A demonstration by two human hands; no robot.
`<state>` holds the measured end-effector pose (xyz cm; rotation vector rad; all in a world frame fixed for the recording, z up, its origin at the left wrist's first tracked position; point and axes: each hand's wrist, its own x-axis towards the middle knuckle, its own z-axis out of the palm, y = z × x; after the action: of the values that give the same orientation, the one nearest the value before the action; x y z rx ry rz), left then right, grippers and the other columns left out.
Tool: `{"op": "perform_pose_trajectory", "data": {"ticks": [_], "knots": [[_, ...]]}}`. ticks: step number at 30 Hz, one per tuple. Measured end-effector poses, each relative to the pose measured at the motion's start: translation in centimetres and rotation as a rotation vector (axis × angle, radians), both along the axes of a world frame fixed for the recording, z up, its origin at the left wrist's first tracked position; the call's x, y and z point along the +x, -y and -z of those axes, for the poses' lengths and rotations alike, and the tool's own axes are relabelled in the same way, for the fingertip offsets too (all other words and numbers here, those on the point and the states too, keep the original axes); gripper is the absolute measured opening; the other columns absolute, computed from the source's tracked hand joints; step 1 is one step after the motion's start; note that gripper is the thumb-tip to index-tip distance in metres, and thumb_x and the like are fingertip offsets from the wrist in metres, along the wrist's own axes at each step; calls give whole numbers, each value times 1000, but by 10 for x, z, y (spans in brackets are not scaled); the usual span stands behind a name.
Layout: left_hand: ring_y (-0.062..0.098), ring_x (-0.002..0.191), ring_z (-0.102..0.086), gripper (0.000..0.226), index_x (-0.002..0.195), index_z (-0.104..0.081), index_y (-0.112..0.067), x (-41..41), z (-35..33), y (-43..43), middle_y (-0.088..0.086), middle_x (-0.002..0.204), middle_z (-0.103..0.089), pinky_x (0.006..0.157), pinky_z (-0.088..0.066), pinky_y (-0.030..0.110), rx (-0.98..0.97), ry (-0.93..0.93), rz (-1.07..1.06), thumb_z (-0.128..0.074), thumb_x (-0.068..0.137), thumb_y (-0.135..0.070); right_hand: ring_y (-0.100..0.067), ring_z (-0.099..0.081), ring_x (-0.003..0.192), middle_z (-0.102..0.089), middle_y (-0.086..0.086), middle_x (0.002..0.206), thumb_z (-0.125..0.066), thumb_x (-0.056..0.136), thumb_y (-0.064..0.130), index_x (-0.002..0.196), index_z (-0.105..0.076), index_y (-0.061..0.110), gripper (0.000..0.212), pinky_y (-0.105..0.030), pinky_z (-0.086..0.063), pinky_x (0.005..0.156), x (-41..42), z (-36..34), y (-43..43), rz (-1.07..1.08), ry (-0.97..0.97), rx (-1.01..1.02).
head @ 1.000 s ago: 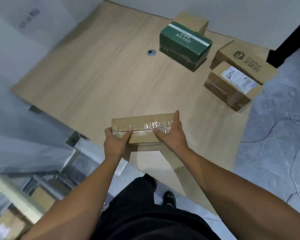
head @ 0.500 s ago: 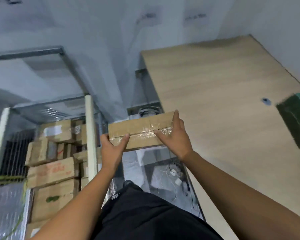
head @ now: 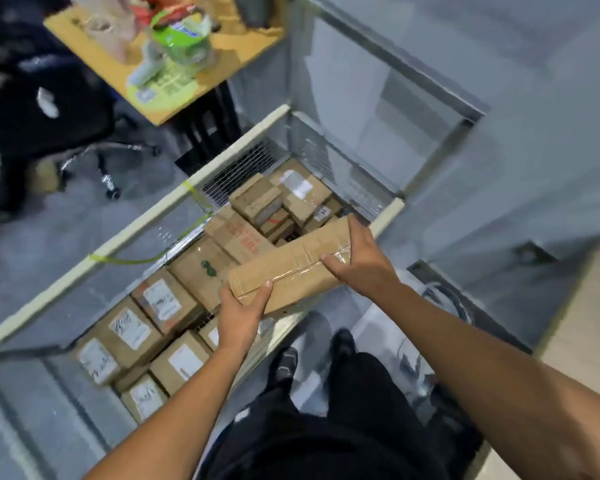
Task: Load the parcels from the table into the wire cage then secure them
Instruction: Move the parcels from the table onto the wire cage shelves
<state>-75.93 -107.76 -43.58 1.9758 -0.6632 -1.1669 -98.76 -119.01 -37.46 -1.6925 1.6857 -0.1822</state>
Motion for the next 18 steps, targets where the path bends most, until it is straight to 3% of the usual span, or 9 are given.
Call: {"op": "perform_pose_trajectory", "data": {"ticks": [5, 8, 10, 12, 14, 18], "knots": [[24, 108, -68, 81, 130, -50, -13, -8, 49, 17, 3, 119, -69, 97, -55, 41, 189, 30, -174, -86, 73, -60, -36, -45, 140, -25, -13, 165, -70, 89, 60, 165, -4, 19, 109, -42, -44, 105, 12, 72, 80, -322, -36, 175], [24, 97, -71, 94, 124, -53, -13, -12, 88, 23, 3, 109, -71, 91, -59, 47, 276, 19, -251, -82, 61, -75, -35, -44, 142, -14, -8, 170, -69, 88, 63, 165, 1, 21, 112, -40, -44, 108, 20, 123, 116, -480, -61, 275], [26, 87, -73, 98, 120, -56, -9, -8, 122, 28, 4, 100, -74, 83, -62, 49, 343, -13, -305, -78, 58, -82, -34, -43, 143, -16, -9, 170, -70, 84, 69, 165, -5, 19, 115, -43, -44, 111, 33, 160, 141, -547, -89, 324], [37, 85, -73, 99, 119, -60, -2, -1, 158, 33, 12, 94, -74, 81, -61, 55, 413, -54, -316, -79, 61, -80, -34, -46, 139, -33, -12, 160, -73, 82, 67, 159, -24, 14, 105, -40, -46, 107, 54, 198, 165, -628, -128, 363], [35, 89, -73, 93, 116, -62, 1, 5, 194, 38, 13, 95, -74, 80, -60, 46, 477, -36, -287, -81, 64, -74, -34, -52, 129, -42, -12, 142, -76, 81, 61, 147, -38, 13, 90, -37, -47, 99, 72, 236, 182, -747, -173, 378], [25, 82, -69, 73, 111, -56, -8, 5, 266, 47, 10, 93, -72, 65, -50, 34, 555, -58, -255, -84, 73, -64, -34, -43, 136, -29, -14, 158, -75, 83, 61, 158, -23, 17, 101, -32, -39, 95, 76, 312, 198, -876, -275, 447]]}}
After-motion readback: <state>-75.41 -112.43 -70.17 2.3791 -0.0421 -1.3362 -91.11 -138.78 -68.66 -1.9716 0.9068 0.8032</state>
